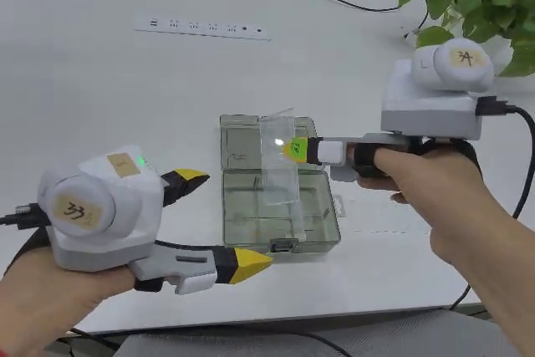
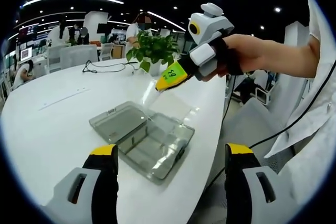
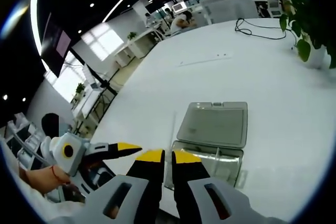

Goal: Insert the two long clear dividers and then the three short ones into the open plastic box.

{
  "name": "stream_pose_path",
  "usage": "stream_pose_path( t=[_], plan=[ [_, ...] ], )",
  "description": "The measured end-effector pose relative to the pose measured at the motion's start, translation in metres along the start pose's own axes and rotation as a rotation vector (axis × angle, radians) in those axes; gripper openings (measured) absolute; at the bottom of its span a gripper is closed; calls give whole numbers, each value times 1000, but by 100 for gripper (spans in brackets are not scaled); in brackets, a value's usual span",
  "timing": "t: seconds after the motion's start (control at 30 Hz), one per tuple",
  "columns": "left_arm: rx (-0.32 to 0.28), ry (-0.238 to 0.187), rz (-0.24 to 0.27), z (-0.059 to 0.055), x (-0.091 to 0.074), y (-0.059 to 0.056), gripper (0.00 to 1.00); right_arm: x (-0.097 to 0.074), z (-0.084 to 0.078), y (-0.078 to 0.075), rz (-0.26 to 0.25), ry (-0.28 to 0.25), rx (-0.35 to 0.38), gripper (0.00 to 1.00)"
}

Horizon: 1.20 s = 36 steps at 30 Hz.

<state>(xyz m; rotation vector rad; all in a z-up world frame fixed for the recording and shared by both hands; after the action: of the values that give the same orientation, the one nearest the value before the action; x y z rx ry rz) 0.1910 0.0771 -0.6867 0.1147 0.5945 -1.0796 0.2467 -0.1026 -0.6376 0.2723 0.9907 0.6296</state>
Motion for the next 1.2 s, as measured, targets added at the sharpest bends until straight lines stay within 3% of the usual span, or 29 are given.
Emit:
stream_pose_path(
  t=[0.27,0.47,0.73,0.97,1.2],
  plan=[
    [30,10,-8,-9,-1,2,99,7,-1,3,-71,90,10,6],
    [52,30,-21,-13,-2,2,100,18,-2,0,-142,184,27,6],
    [55,30,-28,-15,-3,3,100,36,-7,-9,-160,274,117,6],
    [54,29,-41,-16,-3,4,100,43,-11,-13,-196,291,140,6],
    [52,24,-49,-16,-2,5,100,50,-15,-17,-195,306,173,6]
  ],
)
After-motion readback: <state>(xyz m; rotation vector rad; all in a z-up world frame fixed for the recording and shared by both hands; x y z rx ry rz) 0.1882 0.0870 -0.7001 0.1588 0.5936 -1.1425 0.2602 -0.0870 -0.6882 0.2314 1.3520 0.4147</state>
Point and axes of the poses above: the centre of the closed fingertips' face, and the gripper's own axes: x roughly forward along the fingers, y roughly to its left, z roughly out of its top, the point moved 9 cm from there along -x, roughly backward along the fingers, and after that the axes turned 6 degrees about y, right-handed, at the moved point
